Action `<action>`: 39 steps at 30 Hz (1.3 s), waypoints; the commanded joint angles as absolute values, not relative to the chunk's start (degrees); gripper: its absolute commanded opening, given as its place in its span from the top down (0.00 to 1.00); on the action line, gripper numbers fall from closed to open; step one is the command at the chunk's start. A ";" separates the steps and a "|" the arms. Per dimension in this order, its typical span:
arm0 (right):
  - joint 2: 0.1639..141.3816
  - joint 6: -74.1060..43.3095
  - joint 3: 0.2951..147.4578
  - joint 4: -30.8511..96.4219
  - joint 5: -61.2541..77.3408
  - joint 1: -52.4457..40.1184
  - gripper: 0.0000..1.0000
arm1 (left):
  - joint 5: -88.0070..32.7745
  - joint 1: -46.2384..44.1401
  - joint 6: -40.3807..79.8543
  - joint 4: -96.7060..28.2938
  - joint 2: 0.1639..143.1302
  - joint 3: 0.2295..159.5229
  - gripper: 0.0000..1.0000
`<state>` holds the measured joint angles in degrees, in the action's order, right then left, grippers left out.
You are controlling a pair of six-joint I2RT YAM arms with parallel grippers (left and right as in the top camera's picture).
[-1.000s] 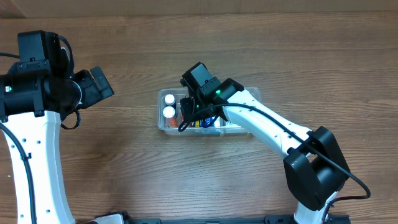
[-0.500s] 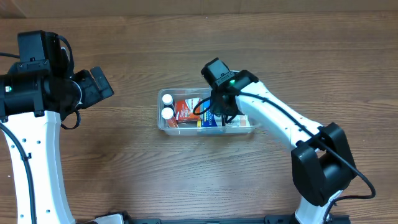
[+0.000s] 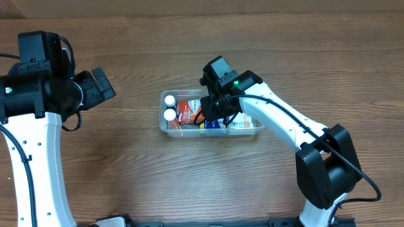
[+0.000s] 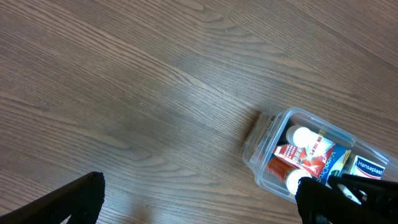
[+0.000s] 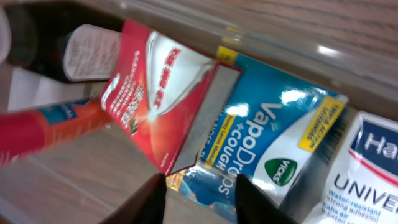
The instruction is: Pack container
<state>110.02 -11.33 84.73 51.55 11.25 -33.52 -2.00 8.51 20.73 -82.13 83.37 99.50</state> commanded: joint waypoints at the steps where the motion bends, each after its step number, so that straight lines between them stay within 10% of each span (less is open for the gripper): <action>1: 109.40 -11.11 84.77 51.05 13.65 -33.80 0.60 | -2.57 8.60 19.66 -82.11 82.87 99.42 0.00; 15: 98.91 -20.21 87.31 50.94 -0.19 -31.07 0.63 | -2.57 8.60 19.27 -82.24 82.87 99.42 0.00; 17: 91.31 -20.21 89.06 53.30 -2.94 -25.54 0.24 | -2.57 8.60 19.27 -82.26 82.87 99.42 0.00; 20: 83.70 -18.52 89.08 57.74 -2.90 -12.23 0.00 | -2.31 8.60 19.27 -82.30 82.87 99.42 0.00; 31: 81.32 -9.39 87.26 64.66 -2.13 9.13 0.00 | -0.32 7.01 14.35 -81.01 80.42 99.31 0.00; 39: 53.41 -10.41 60.40 62.76 0.08 9.06 0.00 | 5.30 -2.63 17.61 -66.78 45.69 68.27 0.00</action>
<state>59.53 -10.44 64.53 60.97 -1.48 8.97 3.29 -1.78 15.46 -68.79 57.32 80.93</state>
